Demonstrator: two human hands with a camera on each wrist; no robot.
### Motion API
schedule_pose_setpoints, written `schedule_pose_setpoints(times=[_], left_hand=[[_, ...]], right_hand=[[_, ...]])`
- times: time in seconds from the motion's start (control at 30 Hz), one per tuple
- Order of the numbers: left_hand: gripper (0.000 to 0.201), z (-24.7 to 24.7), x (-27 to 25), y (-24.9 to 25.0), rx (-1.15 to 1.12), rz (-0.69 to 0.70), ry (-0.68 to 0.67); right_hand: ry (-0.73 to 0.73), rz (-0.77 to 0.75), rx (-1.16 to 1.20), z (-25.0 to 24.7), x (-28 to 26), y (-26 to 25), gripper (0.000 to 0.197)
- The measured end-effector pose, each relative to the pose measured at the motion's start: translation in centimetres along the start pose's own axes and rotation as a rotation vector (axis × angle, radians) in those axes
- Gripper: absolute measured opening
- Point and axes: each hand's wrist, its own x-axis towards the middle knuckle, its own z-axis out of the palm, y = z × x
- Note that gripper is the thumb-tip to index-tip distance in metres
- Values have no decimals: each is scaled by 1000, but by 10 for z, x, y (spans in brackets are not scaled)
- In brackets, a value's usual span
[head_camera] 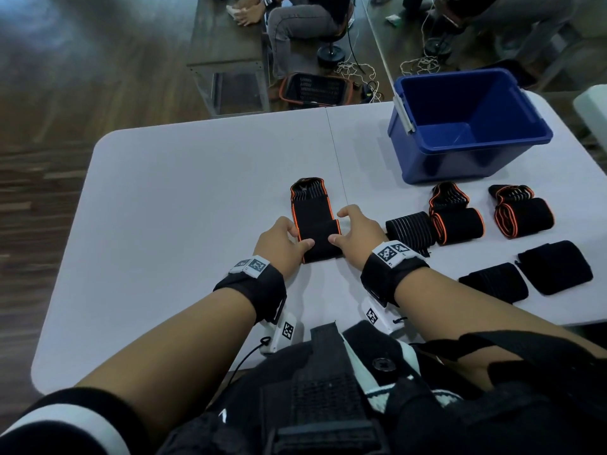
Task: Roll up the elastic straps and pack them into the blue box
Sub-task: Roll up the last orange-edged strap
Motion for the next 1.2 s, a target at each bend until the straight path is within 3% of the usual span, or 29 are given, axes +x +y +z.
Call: schedule_pose_setpoints(times=[0.27,0.37,0.43,0.53,0.63,0.83,1.0,1.2], left_hand=[[18,-2,-8,5,137,87,-20],[17,0,-11,2,160,116,-32],[21,1,-12,-1,192,146,-41],[38,-1,-14,-8,275,168,-63],[50,-2,-16,-14,281,171,-107],[57,-3,-10,-11,191,121,-143],[66,-10,-8,-4,136,95,-226],[36,-8,-9,-7,-56,54,-179]], right_hand=[[-19,-54,-32,4,-9,4,29],[-60,-81,-59,7,-10,11,45],[-105,-105,-72,9,-13,16,66],[-146,-115,-126,8,-14,21,85],[-148,-115,-124,2,-15,20,78],[-127,-66,31,6,-13,20,64],[-110,-81,177,10,-13,21,36],[-96,-38,143,11,-13,16,34]])
